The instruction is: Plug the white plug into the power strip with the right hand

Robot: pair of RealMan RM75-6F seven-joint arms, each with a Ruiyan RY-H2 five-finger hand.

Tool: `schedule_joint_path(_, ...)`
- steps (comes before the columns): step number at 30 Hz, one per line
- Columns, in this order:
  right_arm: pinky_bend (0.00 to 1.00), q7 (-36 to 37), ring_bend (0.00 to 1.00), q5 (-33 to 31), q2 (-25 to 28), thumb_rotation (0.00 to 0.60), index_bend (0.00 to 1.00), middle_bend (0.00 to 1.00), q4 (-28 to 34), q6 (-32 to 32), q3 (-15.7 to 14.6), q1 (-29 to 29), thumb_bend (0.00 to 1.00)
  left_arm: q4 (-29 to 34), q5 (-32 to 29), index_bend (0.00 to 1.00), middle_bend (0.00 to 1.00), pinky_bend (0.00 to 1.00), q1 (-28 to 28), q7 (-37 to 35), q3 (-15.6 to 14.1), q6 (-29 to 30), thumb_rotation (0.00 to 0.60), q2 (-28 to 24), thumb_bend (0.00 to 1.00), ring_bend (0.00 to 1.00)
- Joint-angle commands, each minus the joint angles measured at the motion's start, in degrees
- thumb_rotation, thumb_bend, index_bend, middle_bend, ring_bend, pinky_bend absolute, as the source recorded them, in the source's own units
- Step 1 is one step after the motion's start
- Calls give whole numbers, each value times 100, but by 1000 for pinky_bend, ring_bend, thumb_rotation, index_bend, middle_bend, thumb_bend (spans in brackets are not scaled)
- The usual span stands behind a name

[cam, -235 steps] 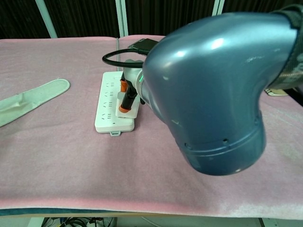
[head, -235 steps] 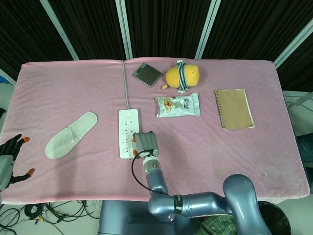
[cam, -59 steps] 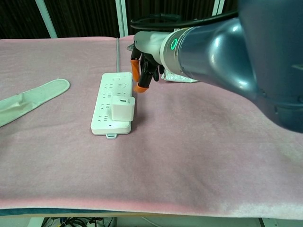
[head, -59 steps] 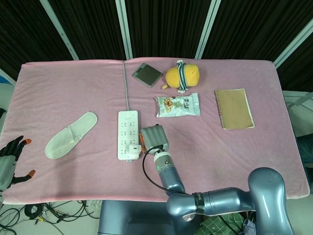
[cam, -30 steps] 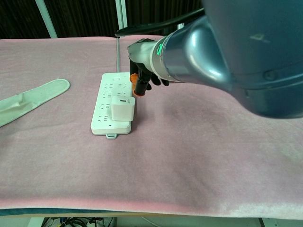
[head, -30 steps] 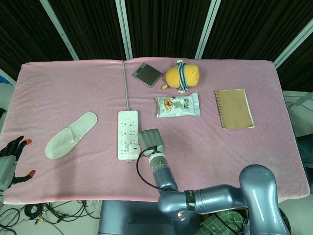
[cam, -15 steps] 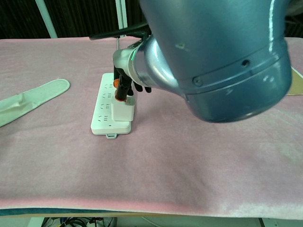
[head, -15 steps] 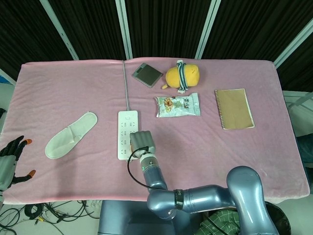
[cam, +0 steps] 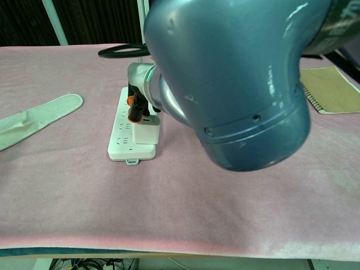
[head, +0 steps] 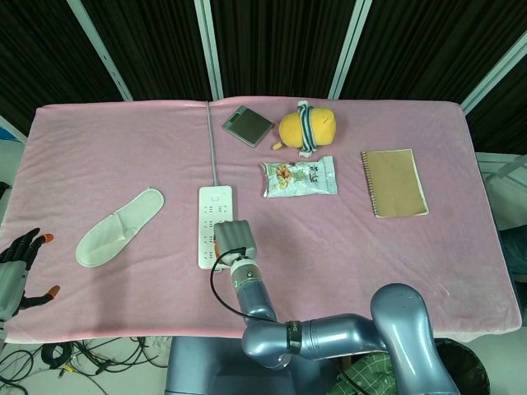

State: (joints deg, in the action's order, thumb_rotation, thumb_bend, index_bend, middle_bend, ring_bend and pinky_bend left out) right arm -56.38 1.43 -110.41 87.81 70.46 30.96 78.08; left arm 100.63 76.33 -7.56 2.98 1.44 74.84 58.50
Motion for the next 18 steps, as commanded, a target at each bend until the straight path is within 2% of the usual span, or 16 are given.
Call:
schedule_joint_path(1, 734, 19, 805, 9, -28, 600, 940, 826, -20, -15, -10, -7, 828, -5, 0, 115, 4, 151, 0, -2, 0, 0, 600, 0, 222, 1)
schedule_joint_path(18, 735, 103, 807, 120, -272, 600, 948, 831, -358, -175, -41, 22, 827, 1, 6, 115, 4, 151, 0, -16, -4, -3, 600, -9, 222, 1)
